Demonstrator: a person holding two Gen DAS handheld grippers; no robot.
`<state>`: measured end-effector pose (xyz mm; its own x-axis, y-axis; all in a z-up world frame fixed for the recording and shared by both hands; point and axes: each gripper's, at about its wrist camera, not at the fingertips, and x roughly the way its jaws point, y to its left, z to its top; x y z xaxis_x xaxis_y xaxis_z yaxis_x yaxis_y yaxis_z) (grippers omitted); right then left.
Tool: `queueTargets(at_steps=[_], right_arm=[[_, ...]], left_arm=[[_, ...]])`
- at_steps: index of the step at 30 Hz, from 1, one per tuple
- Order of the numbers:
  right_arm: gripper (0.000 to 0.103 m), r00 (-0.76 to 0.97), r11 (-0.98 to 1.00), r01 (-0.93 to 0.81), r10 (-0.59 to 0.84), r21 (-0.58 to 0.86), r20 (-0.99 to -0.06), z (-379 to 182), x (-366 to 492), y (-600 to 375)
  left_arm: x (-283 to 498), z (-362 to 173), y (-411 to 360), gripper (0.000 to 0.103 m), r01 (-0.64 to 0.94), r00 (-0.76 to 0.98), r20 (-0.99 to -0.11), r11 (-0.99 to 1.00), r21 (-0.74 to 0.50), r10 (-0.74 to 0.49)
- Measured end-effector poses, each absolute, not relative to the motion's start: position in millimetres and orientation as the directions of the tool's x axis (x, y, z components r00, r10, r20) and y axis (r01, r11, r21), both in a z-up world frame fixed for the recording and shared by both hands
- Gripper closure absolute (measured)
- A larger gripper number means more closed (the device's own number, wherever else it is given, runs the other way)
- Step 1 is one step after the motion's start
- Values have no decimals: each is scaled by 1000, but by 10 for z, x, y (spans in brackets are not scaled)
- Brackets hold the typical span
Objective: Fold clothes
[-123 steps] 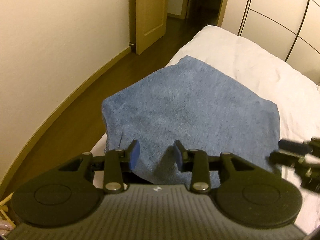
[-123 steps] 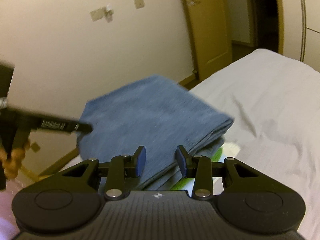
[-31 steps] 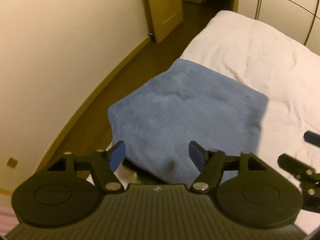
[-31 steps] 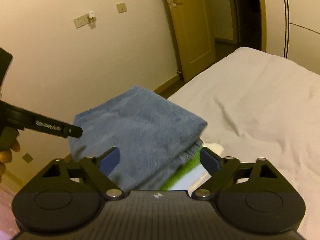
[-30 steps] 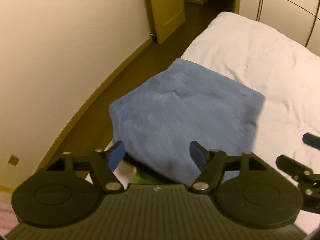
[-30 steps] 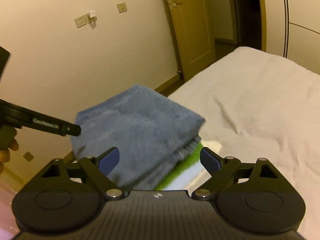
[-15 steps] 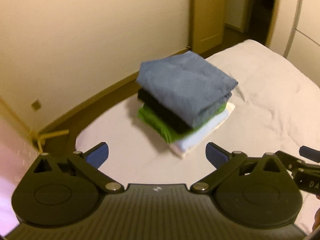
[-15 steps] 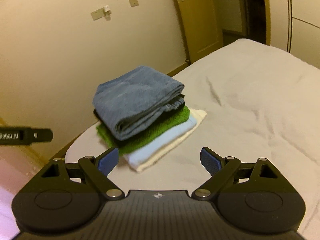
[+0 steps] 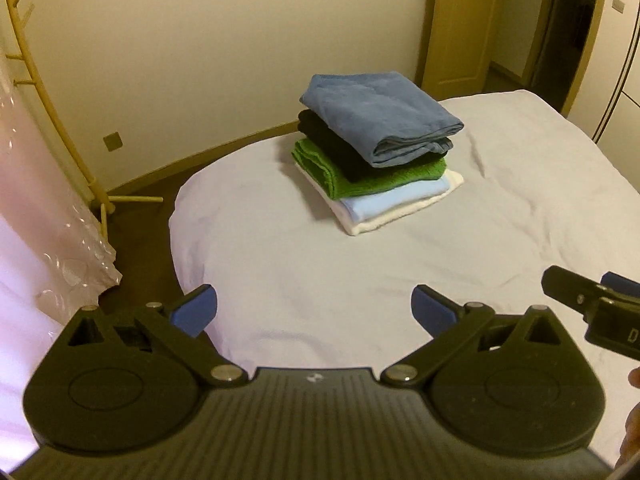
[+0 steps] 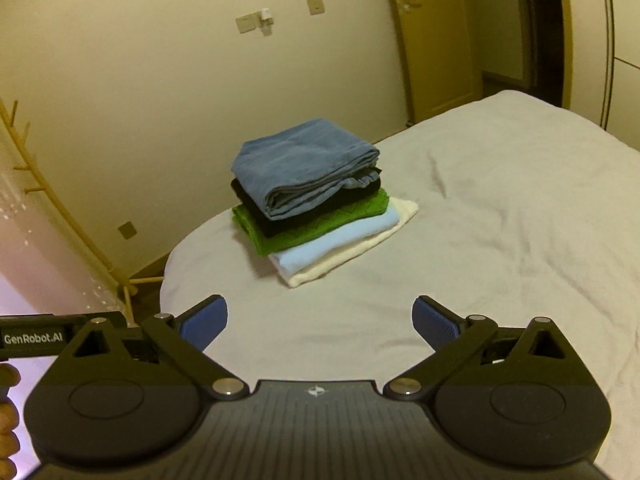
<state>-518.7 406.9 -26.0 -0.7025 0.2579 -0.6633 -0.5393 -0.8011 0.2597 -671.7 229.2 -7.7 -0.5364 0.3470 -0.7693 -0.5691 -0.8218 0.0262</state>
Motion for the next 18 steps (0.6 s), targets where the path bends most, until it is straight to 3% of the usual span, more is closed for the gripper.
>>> queueTargets(at_steps=[7, 18], right_arm=[[1, -706, -804, -528, 237, 273, -667, -300, -5024, 4142], [1, -696, -791, -532, 205, 302, -688, -502, -4999, 4325]], left_arm=[[-6452, -83, 2365, 1, -581, -534, -756, -814, 3, 378], [-6437, -334, 2612, 1, -586, -483, -805, -810, 5, 345]])
